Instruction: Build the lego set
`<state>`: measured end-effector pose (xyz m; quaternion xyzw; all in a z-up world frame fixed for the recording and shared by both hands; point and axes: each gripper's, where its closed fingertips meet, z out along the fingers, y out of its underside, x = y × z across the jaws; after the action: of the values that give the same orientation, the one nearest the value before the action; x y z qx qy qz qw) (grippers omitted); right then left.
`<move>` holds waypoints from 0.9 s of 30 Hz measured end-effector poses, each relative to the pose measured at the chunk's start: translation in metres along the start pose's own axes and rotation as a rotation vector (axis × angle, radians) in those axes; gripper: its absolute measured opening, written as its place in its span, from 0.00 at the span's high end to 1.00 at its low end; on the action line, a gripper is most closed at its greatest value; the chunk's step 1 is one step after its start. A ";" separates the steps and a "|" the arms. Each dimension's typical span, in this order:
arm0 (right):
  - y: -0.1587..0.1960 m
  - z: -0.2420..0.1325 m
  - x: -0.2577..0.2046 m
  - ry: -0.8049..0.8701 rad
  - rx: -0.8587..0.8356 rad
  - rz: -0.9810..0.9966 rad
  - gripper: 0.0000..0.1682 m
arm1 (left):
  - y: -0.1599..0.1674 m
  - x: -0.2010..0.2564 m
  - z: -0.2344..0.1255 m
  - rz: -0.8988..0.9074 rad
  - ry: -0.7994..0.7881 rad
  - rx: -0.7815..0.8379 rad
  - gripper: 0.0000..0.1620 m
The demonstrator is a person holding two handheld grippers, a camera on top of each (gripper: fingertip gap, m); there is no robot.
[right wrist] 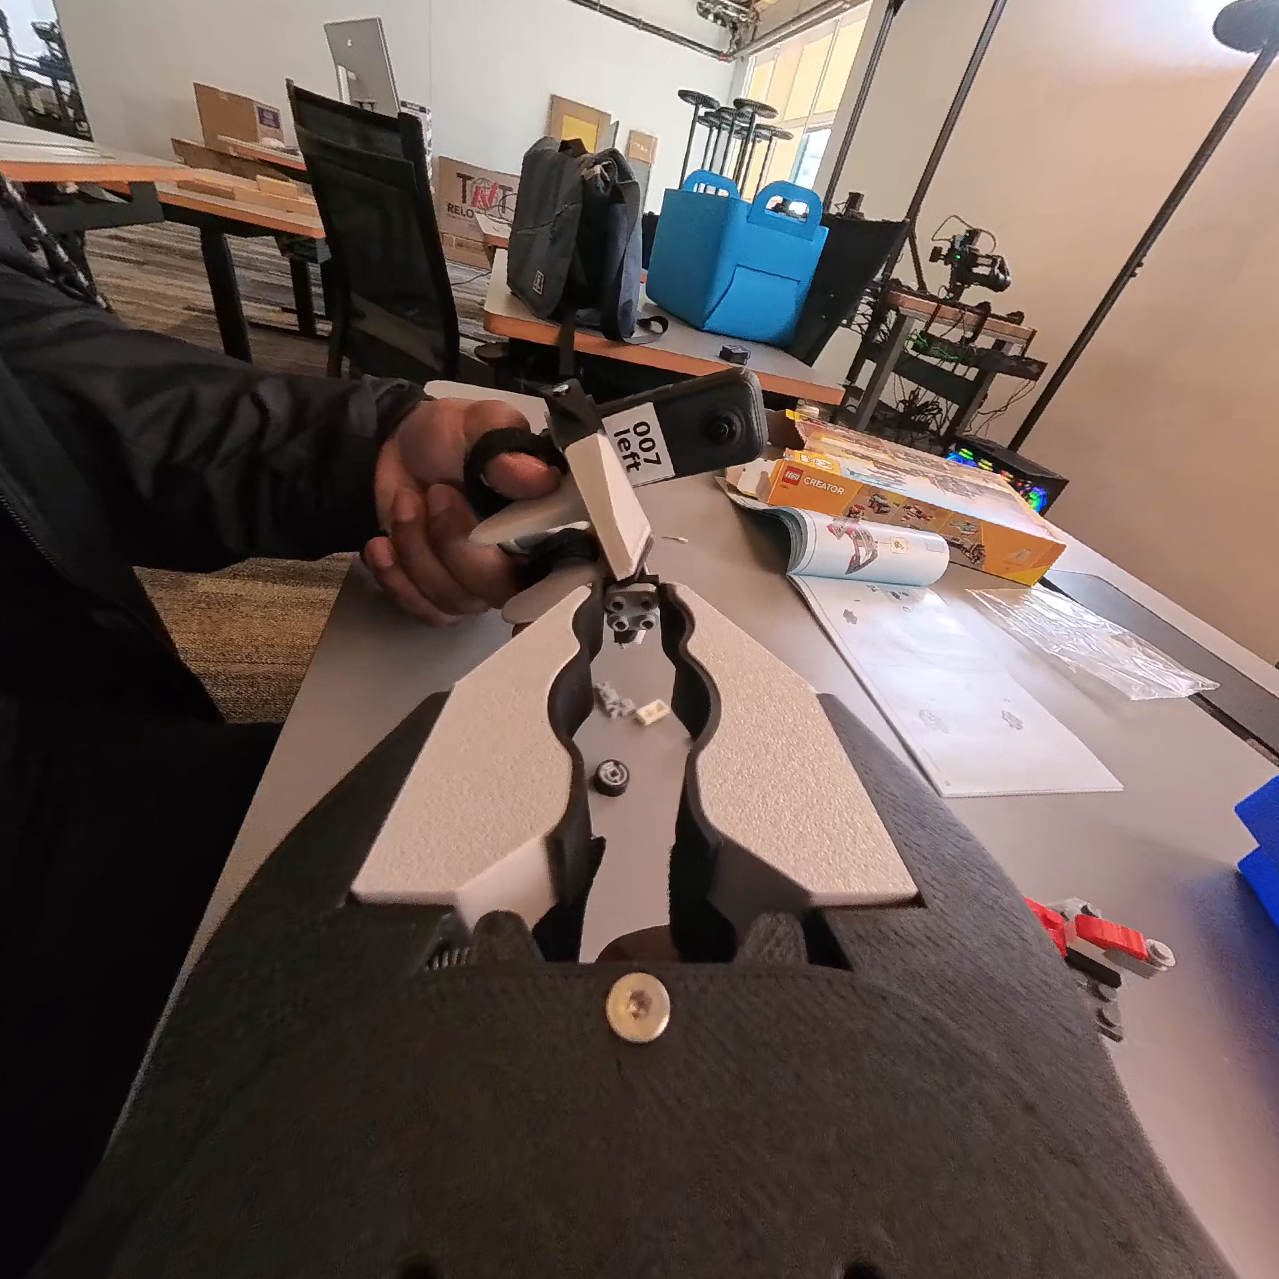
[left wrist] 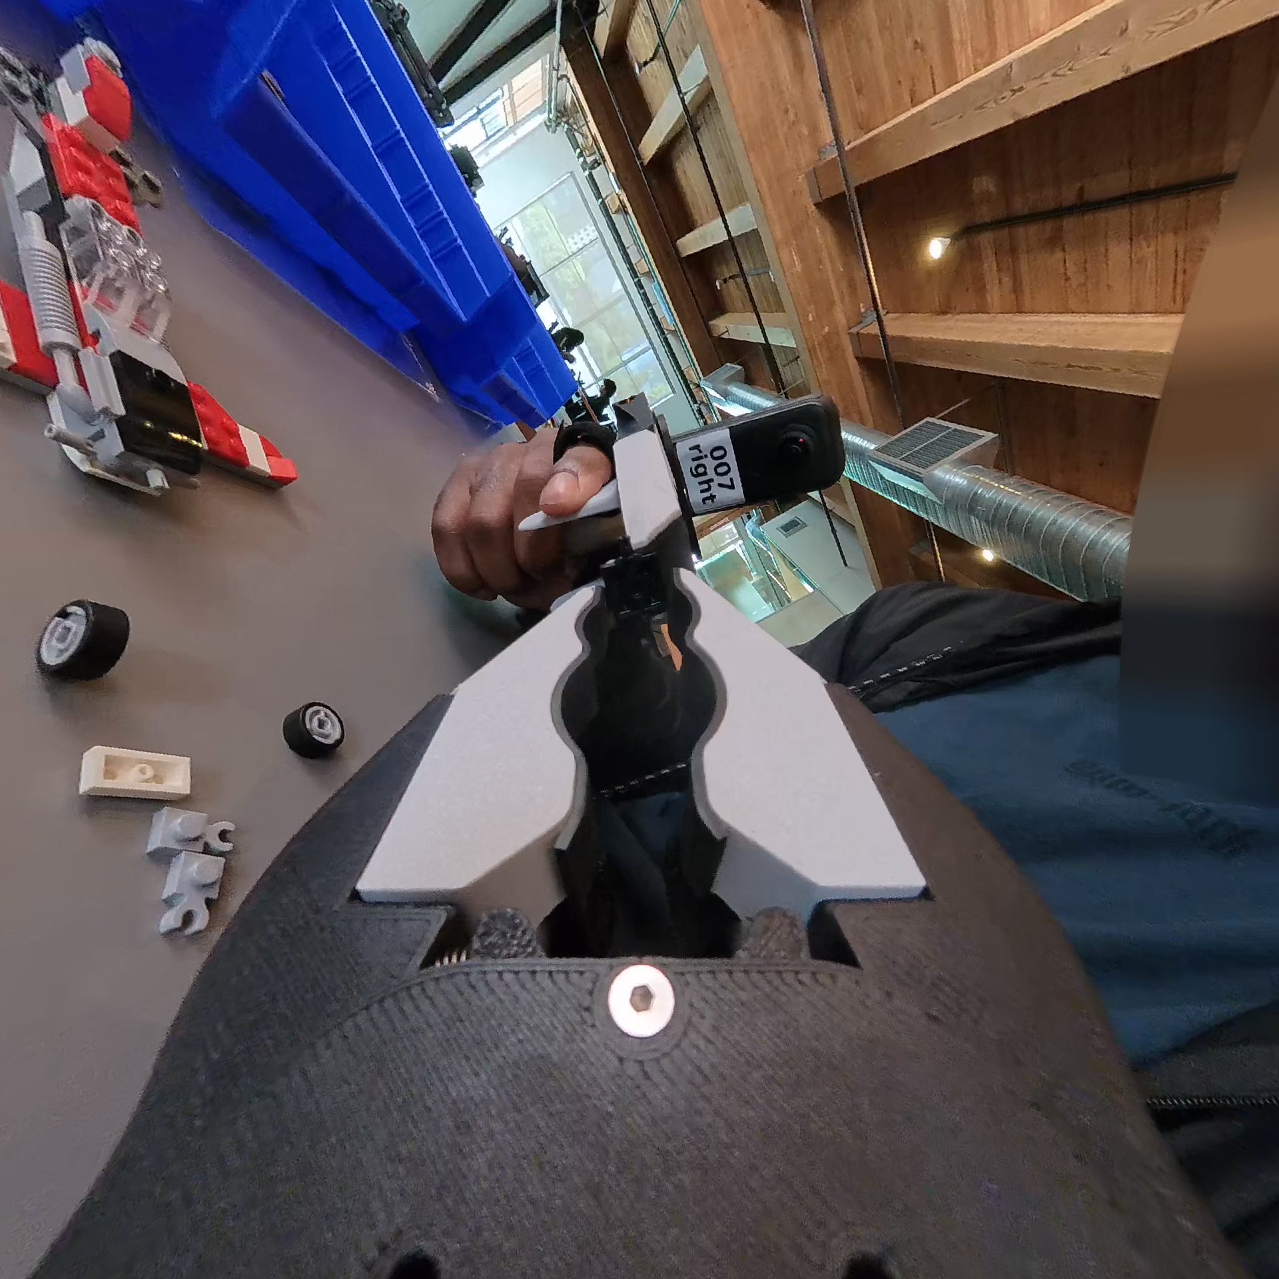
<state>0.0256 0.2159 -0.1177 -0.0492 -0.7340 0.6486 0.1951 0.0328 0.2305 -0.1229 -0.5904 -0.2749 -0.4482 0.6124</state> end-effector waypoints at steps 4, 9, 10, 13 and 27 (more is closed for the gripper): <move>-0.002 -0.001 0.006 0.035 0.002 -0.018 0.90 | -0.006 0.000 0.001 -0.014 0.008 0.039 0.89; 0.000 0.000 0.013 0.088 -0.023 -0.031 0.90 | -0.011 -0.004 0.002 -0.018 -0.022 0.070 0.89; 0.001 0.000 0.014 0.102 -0.030 -0.033 0.90 | -0.012 -0.005 0.001 -0.018 -0.030 0.076 0.89; 0.002 0.002 0.016 0.140 -0.054 -0.052 0.90 | -0.015 -0.007 -0.001 -0.016 -0.048 0.090 0.89; 0.010 0.010 0.023 0.171 -0.128 -0.019 0.90 | -0.020 -0.016 -0.008 -0.009 -0.109 0.119 0.89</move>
<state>-0.0005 0.2154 -0.1234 -0.1098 -0.7552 0.5919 0.2595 0.0065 0.2285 -0.1281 -0.5752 -0.3367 -0.4011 0.6284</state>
